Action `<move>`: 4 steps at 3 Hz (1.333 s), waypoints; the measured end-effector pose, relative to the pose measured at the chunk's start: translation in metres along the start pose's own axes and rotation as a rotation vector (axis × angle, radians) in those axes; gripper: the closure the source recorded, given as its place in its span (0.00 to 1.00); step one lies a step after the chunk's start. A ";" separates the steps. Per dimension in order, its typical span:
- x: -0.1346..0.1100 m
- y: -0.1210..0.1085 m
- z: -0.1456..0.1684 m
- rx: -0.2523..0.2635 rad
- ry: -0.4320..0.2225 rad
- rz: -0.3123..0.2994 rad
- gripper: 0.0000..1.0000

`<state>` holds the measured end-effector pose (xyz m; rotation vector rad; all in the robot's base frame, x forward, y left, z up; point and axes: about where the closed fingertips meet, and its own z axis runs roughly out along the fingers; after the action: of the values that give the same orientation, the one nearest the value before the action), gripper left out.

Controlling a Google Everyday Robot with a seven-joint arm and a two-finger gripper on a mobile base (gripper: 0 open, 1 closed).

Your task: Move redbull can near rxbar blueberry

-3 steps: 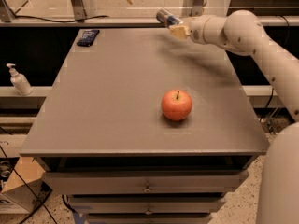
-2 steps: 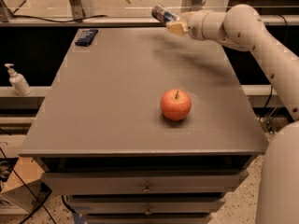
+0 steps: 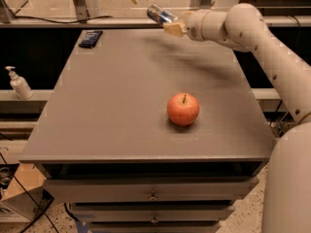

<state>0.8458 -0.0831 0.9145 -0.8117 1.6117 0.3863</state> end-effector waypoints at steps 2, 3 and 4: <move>-0.025 0.070 0.032 -0.167 0.012 -0.158 1.00; -0.028 0.106 0.046 -0.264 0.009 -0.182 1.00; -0.027 0.134 0.064 -0.338 0.002 -0.178 0.83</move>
Offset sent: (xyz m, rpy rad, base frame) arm -0.0426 0.1158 0.0016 -0.1903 -0.0652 0.3085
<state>0.8006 0.0604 0.9006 -1.2022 1.4809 0.5384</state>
